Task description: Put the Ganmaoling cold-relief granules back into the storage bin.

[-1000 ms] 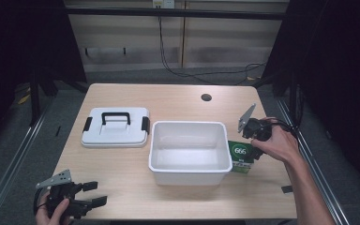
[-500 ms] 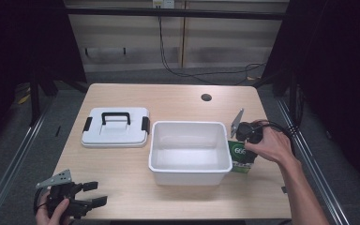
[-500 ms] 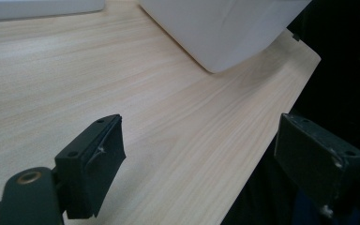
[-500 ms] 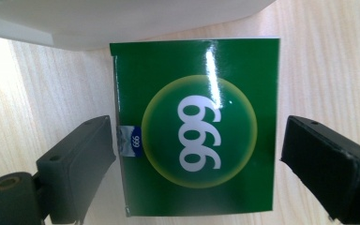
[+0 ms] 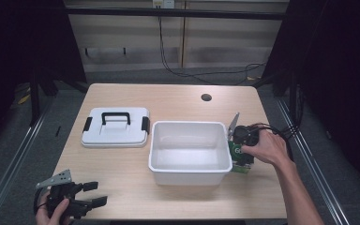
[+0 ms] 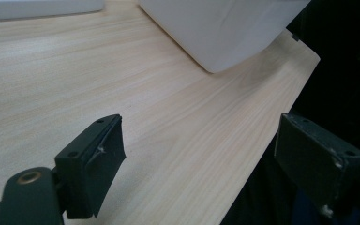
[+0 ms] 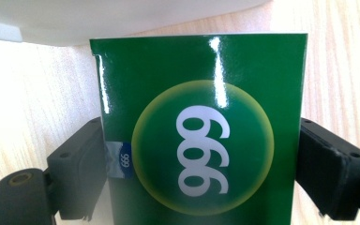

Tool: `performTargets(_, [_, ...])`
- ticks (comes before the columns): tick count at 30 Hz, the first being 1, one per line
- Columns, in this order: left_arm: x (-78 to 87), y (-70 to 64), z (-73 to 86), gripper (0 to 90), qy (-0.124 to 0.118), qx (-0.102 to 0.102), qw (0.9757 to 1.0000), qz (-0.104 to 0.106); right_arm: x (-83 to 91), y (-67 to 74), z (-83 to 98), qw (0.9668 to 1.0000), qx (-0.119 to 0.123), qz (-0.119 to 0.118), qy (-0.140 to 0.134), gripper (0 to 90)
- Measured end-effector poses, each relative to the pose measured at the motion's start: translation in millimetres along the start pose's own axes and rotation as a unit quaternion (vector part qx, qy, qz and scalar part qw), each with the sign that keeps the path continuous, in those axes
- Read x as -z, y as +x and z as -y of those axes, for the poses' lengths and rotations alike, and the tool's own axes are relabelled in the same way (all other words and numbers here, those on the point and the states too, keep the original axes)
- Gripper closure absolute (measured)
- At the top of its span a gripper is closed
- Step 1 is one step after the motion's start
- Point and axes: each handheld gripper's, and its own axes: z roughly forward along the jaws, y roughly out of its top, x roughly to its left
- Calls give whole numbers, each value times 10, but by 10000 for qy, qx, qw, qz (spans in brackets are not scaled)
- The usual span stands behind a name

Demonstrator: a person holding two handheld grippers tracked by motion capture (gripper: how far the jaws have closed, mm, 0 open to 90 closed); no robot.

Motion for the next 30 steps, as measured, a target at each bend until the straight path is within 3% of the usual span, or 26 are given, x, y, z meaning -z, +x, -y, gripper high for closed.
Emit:
performTargets(8, [-1, -1, 0, 160, -2, 7, 10000, -6, 25, 9, 55, 10000, 33, 34, -70, 153])
performTargets(19, [0, -2, 1, 160, -6, 13, 10000, -9, 115, 18, 196, 9996, -200, -75, -187, 158])
performTargets(23, [3, 0, -3, 160, -8, -6, 10000, -6, 188, 35, 279, 9987, -408, -171, -269, 158])
performTargets(30, [2, -4, -2, 160, -17, -2, 10000, -8, 283, 106, 382, 9977, -493, -112, -460, 159])
